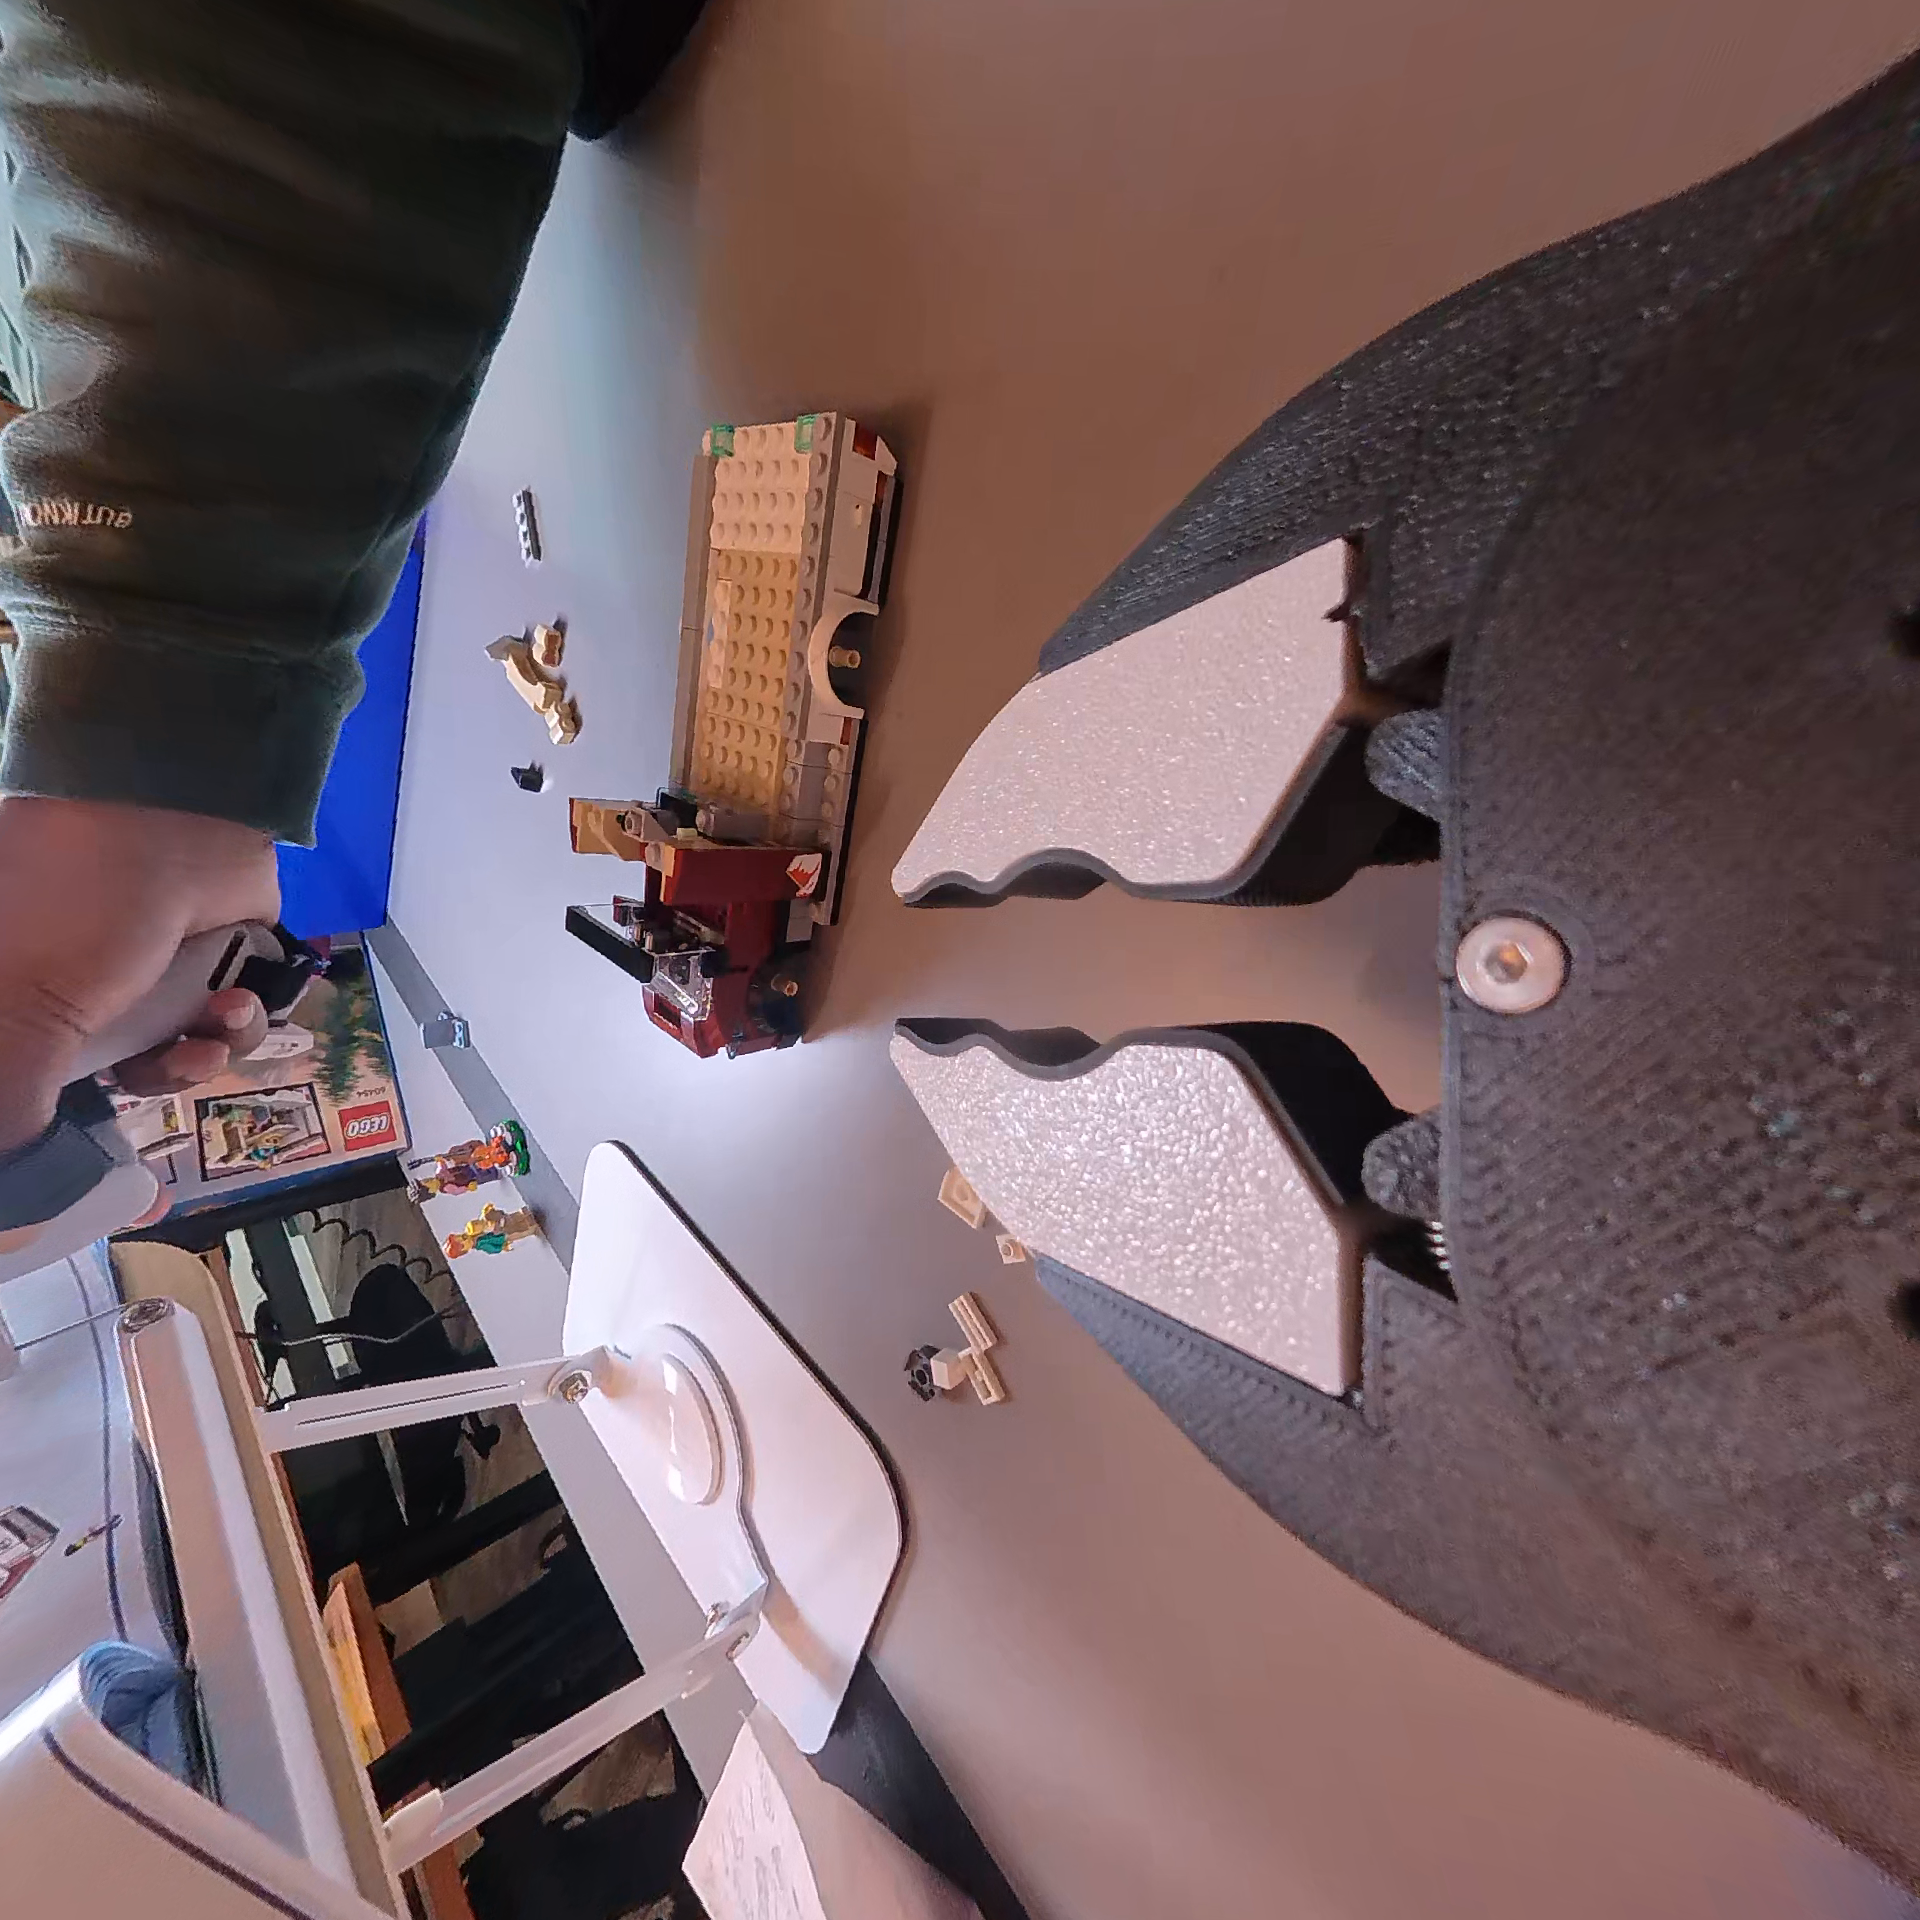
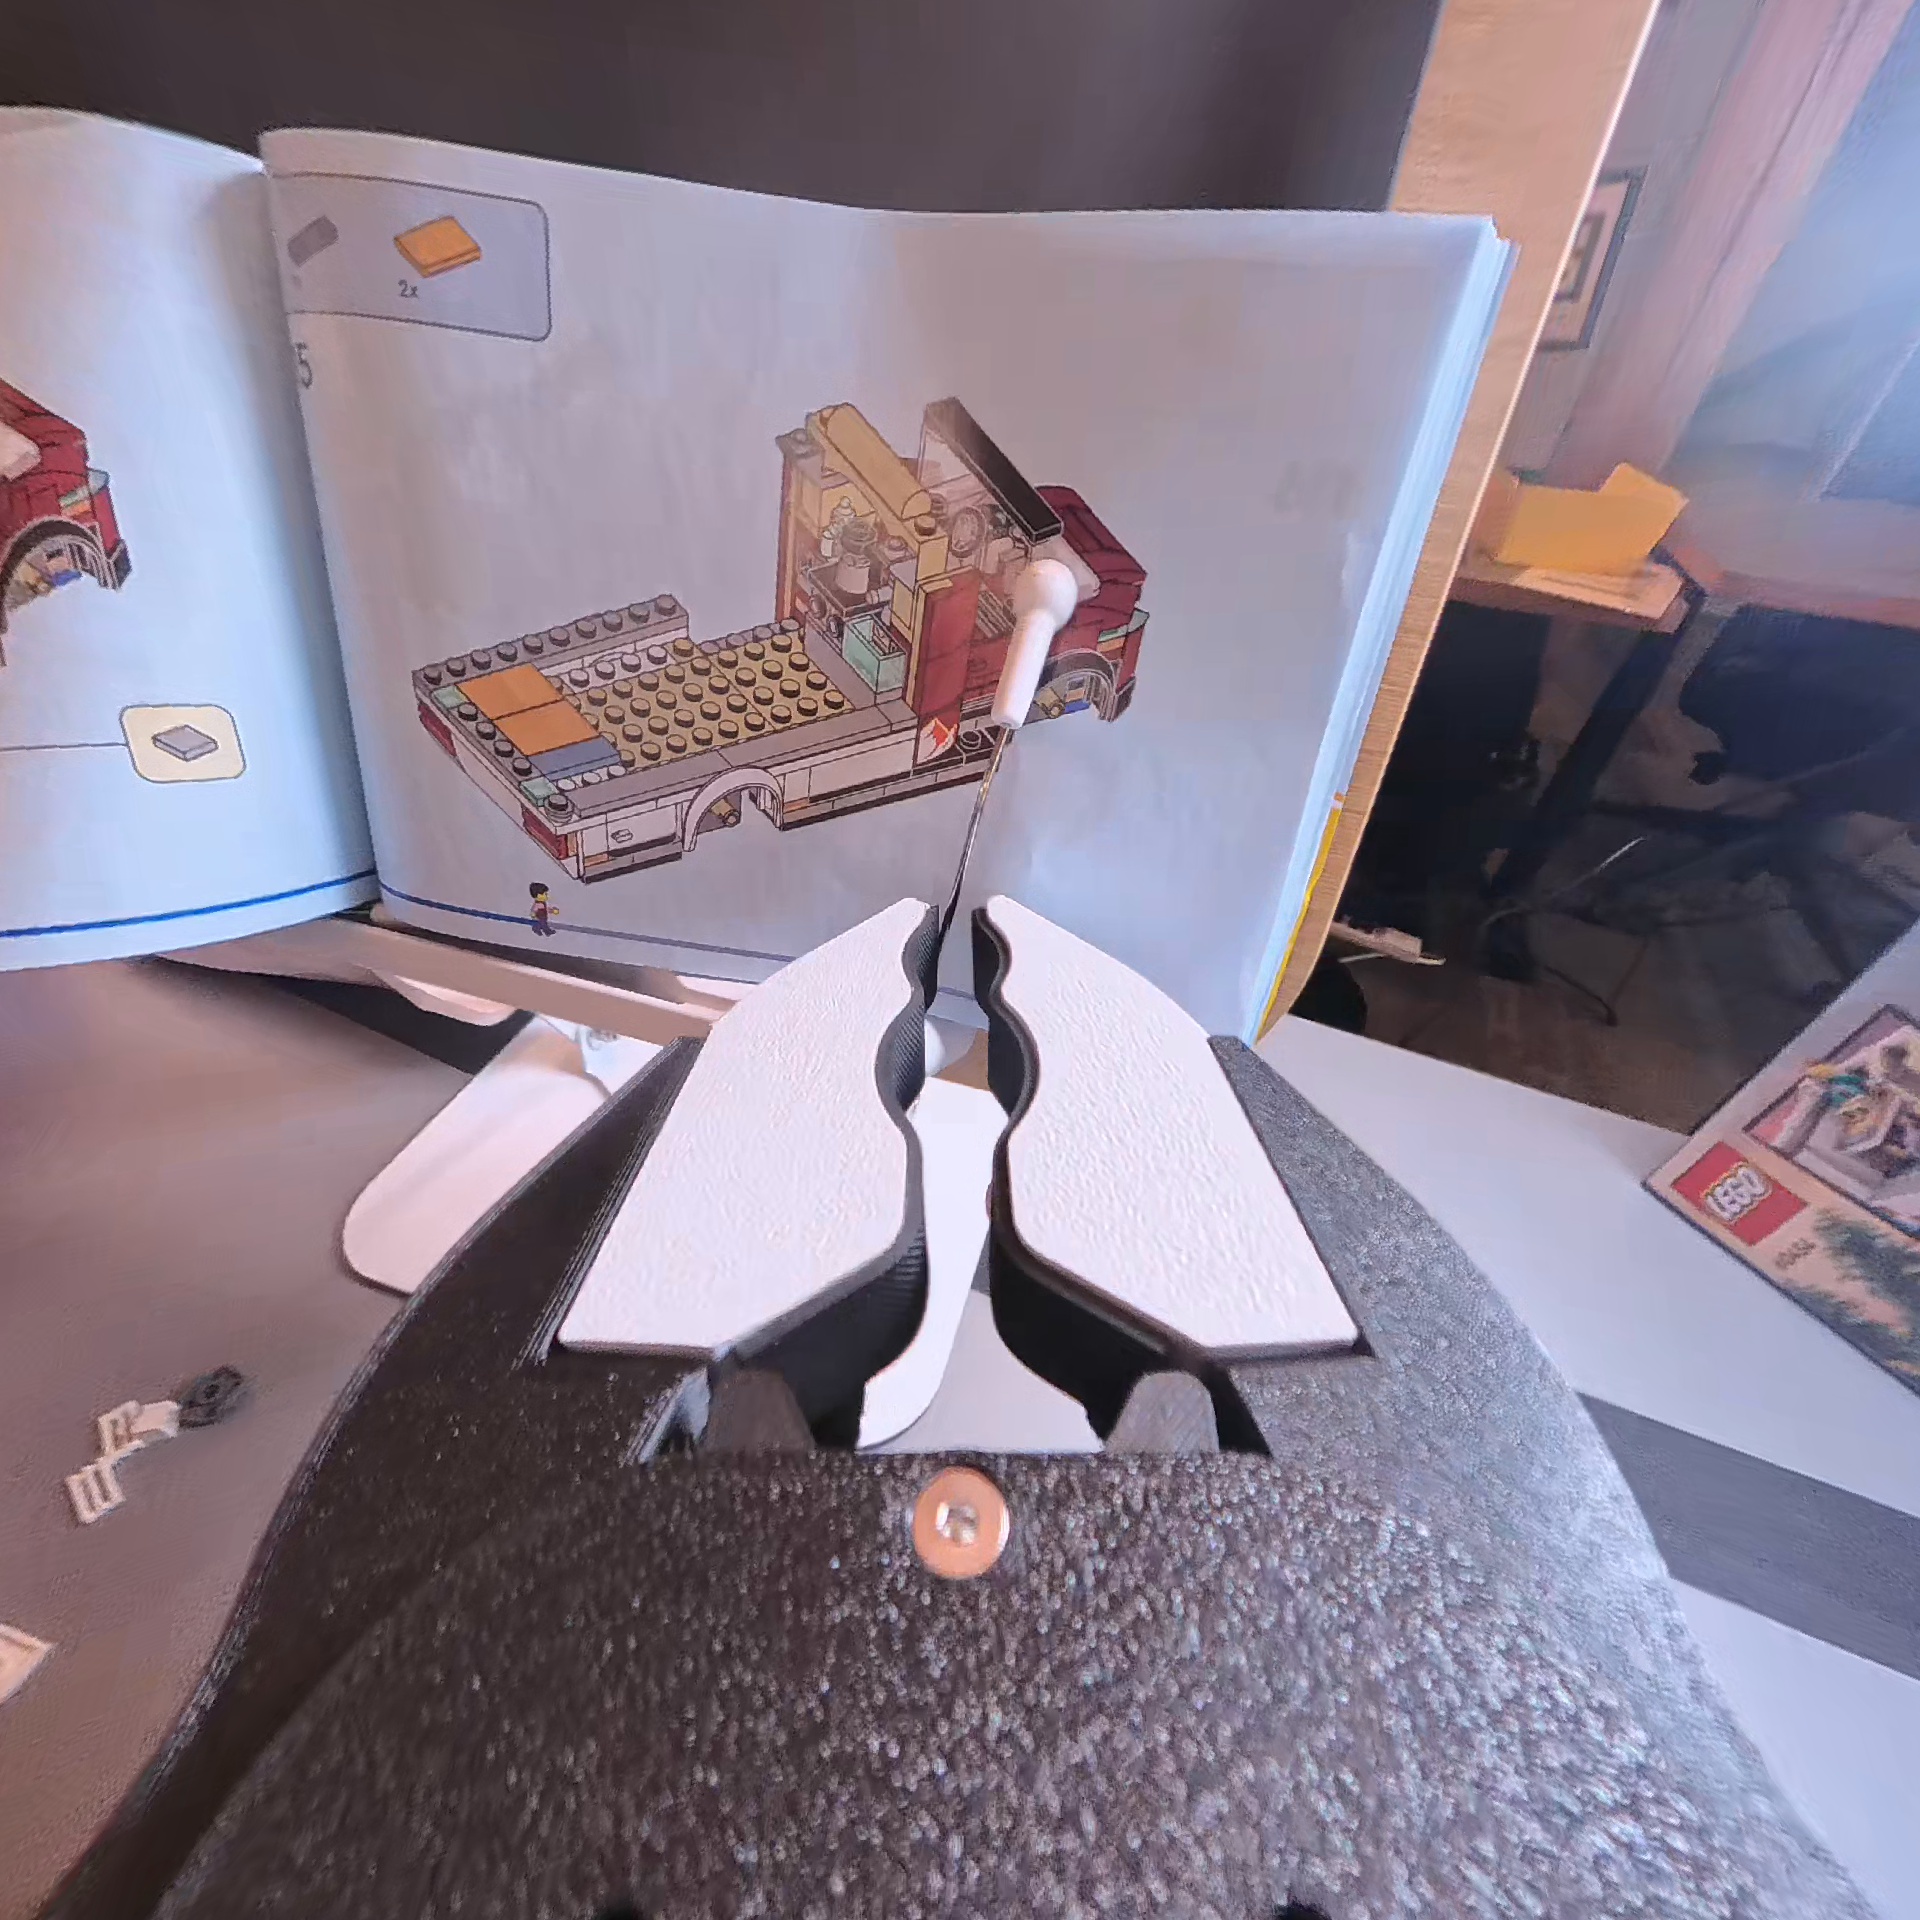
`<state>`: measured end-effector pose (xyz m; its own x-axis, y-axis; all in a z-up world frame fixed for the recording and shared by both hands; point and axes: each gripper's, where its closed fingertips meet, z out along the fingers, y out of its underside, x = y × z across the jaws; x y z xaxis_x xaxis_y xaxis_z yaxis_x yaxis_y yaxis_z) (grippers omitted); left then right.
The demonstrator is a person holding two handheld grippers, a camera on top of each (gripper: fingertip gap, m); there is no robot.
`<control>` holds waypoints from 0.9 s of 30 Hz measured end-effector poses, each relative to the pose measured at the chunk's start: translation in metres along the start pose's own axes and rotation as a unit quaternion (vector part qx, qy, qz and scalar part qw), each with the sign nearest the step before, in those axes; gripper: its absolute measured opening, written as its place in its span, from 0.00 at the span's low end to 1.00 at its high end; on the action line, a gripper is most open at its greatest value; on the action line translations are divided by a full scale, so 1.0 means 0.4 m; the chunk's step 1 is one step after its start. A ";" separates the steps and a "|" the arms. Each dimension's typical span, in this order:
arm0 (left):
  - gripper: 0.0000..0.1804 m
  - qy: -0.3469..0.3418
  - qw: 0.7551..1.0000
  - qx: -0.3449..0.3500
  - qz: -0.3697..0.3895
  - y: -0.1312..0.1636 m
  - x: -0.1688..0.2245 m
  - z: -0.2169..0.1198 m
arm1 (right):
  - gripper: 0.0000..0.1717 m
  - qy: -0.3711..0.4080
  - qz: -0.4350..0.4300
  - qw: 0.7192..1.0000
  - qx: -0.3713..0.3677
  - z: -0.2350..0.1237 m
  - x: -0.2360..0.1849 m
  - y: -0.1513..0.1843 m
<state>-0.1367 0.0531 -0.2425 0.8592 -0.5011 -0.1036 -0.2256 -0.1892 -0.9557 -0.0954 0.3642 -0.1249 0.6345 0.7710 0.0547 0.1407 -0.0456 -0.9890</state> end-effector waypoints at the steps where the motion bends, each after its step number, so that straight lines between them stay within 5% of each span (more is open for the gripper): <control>1: 0.11 -0.001 1.000 0.000 0.001 0.000 0.000 0.000 | 0.04 -0.003 0.013 1.000 -0.001 0.000 0.002 0.001; 10: 0.11 -0.002 1.000 -0.001 0.002 0.001 -0.002 -0.001 | 0.11 0.010 0.071 0.997 0.004 -0.032 0.027 0.009; 19: 0.11 0.005 1.000 -0.009 -0.005 0.015 -0.002 0.007 | 0.00 -0.084 -0.242 0.966 0.040 -0.041 -0.262 -0.040; 27: 0.11 -0.001 1.000 -0.004 0.003 0.007 -0.008 -0.003 | 0.00 -0.096 -0.348 0.932 -0.034 0.108 -0.379 -0.060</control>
<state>-0.1406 0.0531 -0.2444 0.8584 -0.5009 -0.1106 -0.2348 -0.1921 -0.9529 -0.2278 0.2757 -0.1156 0.2243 0.7278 0.6481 0.5195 0.4734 -0.7113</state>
